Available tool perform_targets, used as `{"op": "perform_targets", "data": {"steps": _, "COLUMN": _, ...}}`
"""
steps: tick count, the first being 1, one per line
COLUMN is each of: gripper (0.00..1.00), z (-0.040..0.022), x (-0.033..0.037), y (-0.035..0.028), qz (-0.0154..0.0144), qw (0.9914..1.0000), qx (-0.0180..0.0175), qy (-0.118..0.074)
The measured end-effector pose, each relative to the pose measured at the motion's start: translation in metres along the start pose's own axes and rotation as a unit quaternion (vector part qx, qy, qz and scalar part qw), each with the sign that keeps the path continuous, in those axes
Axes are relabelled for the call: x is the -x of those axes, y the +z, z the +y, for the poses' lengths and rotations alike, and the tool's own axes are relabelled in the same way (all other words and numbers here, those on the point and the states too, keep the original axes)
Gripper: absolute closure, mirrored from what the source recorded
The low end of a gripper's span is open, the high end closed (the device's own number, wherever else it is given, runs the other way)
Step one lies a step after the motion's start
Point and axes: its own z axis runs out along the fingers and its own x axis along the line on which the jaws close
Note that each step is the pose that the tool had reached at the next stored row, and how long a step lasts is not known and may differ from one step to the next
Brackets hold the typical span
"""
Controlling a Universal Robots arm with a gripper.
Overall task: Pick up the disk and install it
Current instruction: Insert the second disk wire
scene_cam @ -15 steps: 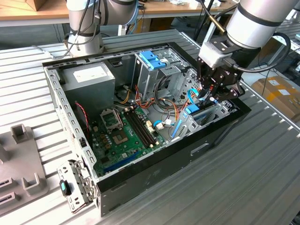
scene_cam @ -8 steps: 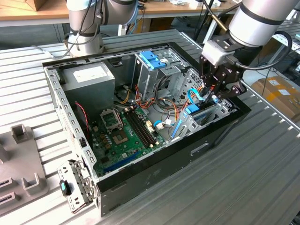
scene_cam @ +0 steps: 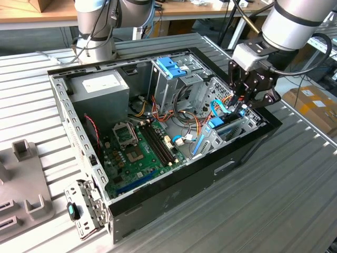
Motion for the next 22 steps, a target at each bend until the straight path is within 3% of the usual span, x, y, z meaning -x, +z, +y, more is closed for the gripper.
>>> {"op": "perform_targets", "data": {"steps": 5, "gripper": 0.70, "z": -0.0006, "x": 0.0002, "y": -0.0032, "qz": 0.0009, "qw": 1.00000, "qx": 0.0005, "qy": 0.000}}
{"op": "perform_targets", "data": {"steps": 8, "gripper": 0.70, "z": -0.0013, "x": 0.0005, "y": -0.0116, "qz": 0.0009, "qw": 1.00000, "qx": 0.0005, "qy": 0.000}}
{"op": "perform_targets", "data": {"steps": 13, "gripper": 0.70, "z": -0.0025, "x": 0.0006, "y": -0.0126, "qz": 0.0001, "qw": 0.99993, "qx": 0.0010, "qy": -0.012}}
{"op": "perform_targets", "data": {"steps": 19, "gripper": 0.70, "z": -0.0068, "x": 0.0006, "y": -0.0120, "qz": -0.0027, "qw": 0.99846, "qx": 0.0028, "qy": -0.055}}
{"op": "perform_targets", "data": {"steps": 22, "gripper": 0.70, "z": -0.0208, "x": 0.0007, "y": -0.0111, "qz": -0.0041, "qw": 0.99703, "qx": 0.0037, "qy": -0.077}}
